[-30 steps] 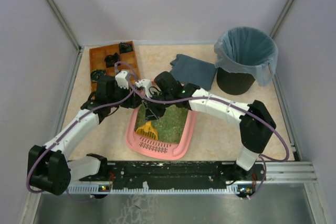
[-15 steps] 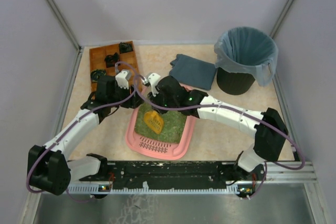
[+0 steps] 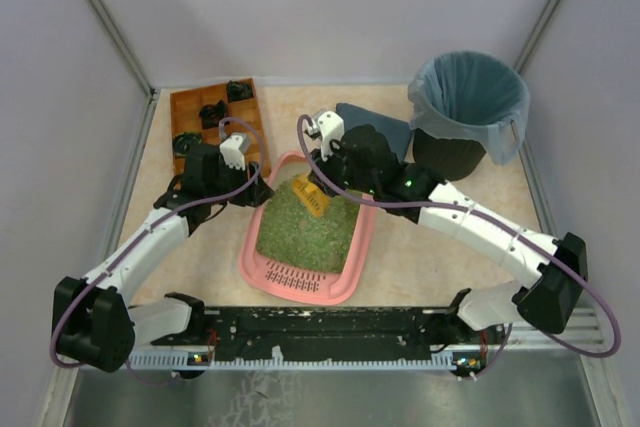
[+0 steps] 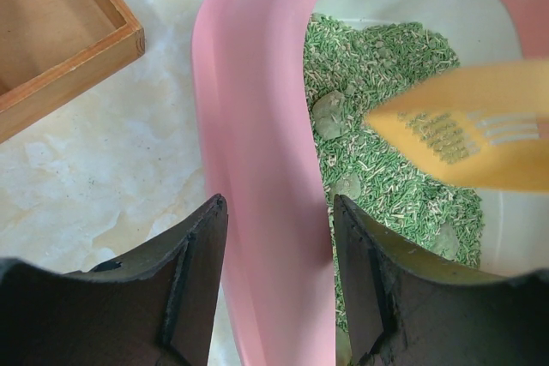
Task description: Clean the litter box
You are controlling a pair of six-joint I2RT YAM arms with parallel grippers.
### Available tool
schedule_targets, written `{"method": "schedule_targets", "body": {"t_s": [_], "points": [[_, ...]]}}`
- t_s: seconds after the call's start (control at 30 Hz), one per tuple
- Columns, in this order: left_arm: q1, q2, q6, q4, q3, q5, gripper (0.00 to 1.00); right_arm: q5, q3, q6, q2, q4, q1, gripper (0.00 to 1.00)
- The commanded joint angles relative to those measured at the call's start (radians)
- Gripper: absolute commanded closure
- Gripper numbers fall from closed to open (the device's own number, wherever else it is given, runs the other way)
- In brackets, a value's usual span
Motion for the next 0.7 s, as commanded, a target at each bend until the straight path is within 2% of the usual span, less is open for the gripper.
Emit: {"method": "schedule_targets", "body": {"t_s": [0.0, 0.07, 0.17, 0.47, 0.57, 0.67], "points": [[0.000, -0.001, 0.007, 0.000, 0.029, -0.005, 0.42, -0.318, -0.003, 0.020, -0.013, 0.023, -0.010, 1.00], [0.001, -0.001, 0.006, -0.002, 0.028, -0.006, 0.42, -0.374, -0.007, 0.029, 0.007, 0.029, -0.010, 1.00], [0.001, -0.003, 0.007, -0.002, 0.027, -0.008, 0.42, -0.364, -0.012, 0.049, 0.028, 0.033, -0.010, 1.00], [0.001, 0.007, 0.007, 0.001, 0.029, 0.004, 0.42, 0.127, 0.017, 0.254, 0.000, -0.052, -0.010, 1.00], [0.001, 0.009, 0.009, 0.004, 0.030, 0.016, 0.43, 0.220, 0.055, 0.361, 0.011, -0.156, -0.010, 1.00], [0.001, 0.018, 0.010, 0.005, 0.030, 0.033, 0.45, 0.233, 0.075, 0.443, 0.035, -0.226, -0.010, 1.00]]}}
